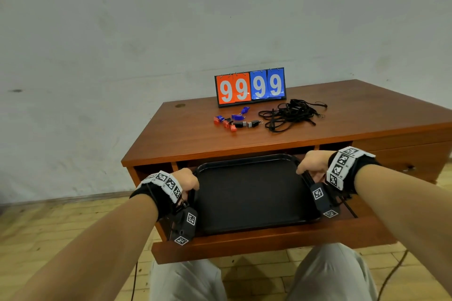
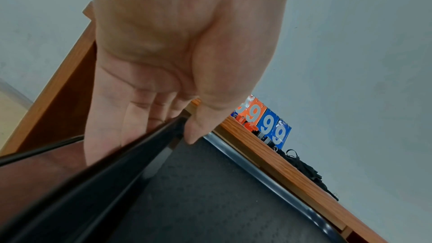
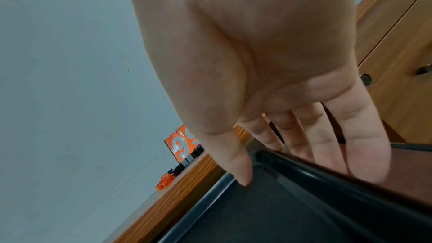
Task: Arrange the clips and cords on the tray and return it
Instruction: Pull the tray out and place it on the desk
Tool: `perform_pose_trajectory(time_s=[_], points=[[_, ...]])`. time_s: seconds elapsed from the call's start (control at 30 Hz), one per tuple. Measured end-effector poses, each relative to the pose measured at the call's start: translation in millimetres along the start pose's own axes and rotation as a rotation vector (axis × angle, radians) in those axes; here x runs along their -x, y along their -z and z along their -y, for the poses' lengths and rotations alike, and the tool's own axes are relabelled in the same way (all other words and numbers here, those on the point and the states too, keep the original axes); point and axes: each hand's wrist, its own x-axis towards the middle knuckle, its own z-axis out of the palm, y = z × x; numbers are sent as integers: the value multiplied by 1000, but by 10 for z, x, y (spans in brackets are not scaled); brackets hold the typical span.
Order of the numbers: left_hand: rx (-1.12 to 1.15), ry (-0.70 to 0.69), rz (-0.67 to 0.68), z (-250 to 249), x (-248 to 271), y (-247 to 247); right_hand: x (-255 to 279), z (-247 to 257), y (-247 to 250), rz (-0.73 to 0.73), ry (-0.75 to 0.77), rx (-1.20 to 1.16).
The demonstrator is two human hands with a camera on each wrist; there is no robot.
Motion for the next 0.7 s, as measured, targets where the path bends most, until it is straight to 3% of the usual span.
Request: perform_pose_trajectory(time_s=[0.43,0.7], points=[[134,-59,49,-7,189,273,284,28,381,25,11,31],[158,-50,8,-137,63,575,99,152,497,-17,49,-62]])
